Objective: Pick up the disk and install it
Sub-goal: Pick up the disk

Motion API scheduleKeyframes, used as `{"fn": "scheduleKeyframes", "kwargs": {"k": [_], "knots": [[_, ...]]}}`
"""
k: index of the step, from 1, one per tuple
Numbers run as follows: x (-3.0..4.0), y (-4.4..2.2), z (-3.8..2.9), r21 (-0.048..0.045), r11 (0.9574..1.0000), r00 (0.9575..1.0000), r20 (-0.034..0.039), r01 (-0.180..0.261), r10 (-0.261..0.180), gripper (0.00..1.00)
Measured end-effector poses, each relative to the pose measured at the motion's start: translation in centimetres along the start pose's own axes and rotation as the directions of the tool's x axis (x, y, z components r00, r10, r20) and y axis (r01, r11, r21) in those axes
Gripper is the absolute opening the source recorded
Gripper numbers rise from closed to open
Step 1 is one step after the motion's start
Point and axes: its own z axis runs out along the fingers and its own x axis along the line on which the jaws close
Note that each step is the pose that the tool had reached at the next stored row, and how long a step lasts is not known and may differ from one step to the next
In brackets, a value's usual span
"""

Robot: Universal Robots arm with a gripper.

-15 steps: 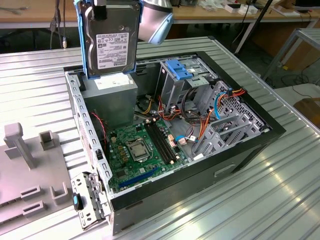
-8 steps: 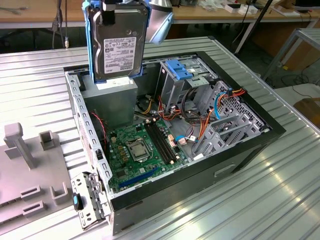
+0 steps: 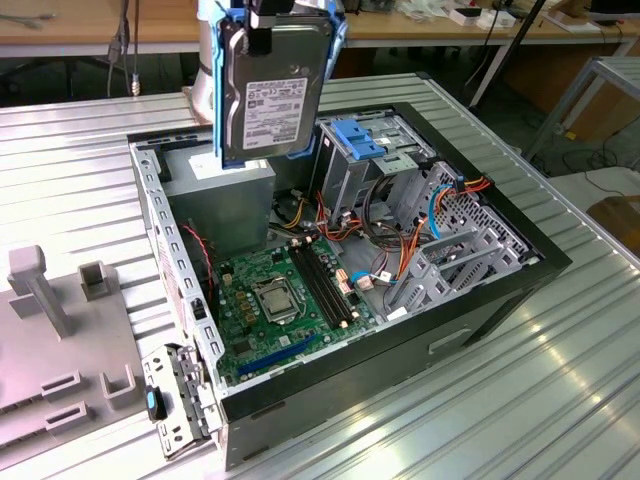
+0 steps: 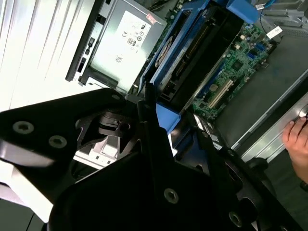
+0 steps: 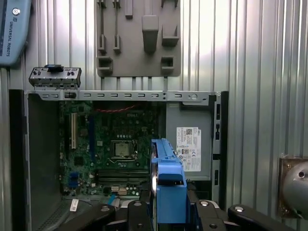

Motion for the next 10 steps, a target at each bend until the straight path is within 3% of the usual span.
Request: {"fn": "scheduleKeyframes", "kwargs": {"k": [10], "knots": [[1.78, -1.45, 0.22, 0.0001, 1.0000, 1.0000, 0.0001, 0.000, 0.000, 0.37]]}}
